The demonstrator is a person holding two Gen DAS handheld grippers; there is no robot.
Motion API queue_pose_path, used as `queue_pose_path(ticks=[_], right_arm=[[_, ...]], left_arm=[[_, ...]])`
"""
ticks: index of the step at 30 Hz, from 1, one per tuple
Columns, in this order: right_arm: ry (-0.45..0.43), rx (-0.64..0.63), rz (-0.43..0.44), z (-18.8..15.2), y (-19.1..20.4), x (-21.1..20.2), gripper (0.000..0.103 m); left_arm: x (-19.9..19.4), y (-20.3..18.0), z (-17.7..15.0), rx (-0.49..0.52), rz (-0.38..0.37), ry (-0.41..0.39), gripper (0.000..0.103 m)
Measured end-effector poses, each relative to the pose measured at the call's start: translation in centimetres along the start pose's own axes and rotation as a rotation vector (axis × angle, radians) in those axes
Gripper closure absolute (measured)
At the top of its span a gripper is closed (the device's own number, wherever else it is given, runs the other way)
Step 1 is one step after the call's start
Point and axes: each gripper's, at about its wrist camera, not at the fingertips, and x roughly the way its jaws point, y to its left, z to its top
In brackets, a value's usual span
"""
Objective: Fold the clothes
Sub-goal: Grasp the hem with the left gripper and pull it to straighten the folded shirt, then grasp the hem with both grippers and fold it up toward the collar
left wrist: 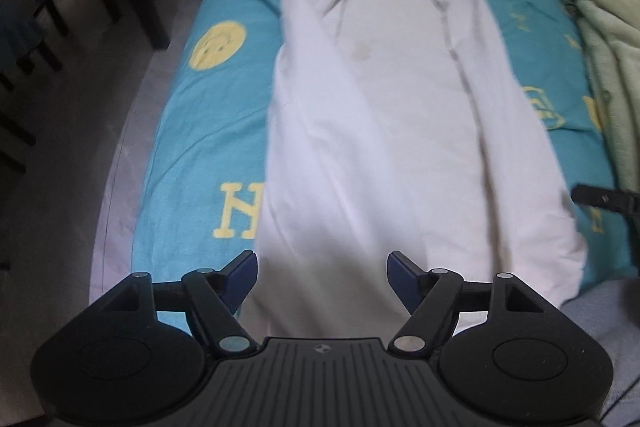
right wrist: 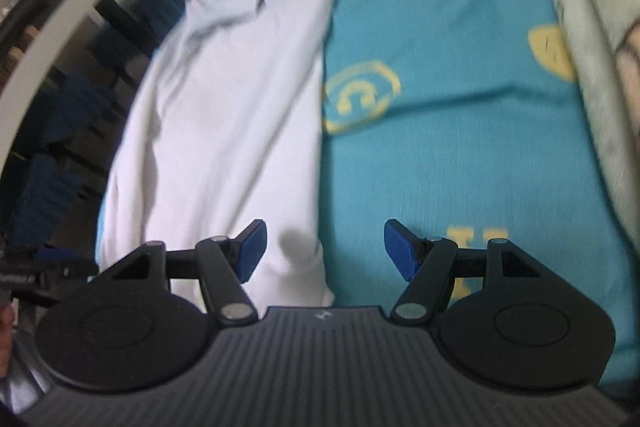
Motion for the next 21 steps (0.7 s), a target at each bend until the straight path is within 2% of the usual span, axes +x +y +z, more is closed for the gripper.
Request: queue_pose_path(ticks=[6, 14, 21], right_arm=[[0.103, -0.050, 0.080, -0.9, 1.1, 1.1, 0.035], [0.122, -0.063, 0.068, -1.1, 1.2, 0.8, 0.035], [0.182, -0.144, 0.129, -2.0, 2.9, 0.9, 0.035]], left_arm=[[2.0, 0.6, 0.7, -0.021, -0.003, 0.027, 0.027], [3.7, 1.0, 0.6, -0.034, -0.009, 0.061, 0.027], [4.1, 0.2, 0.3, 0.007, -0.065, 0.093, 0.028]])
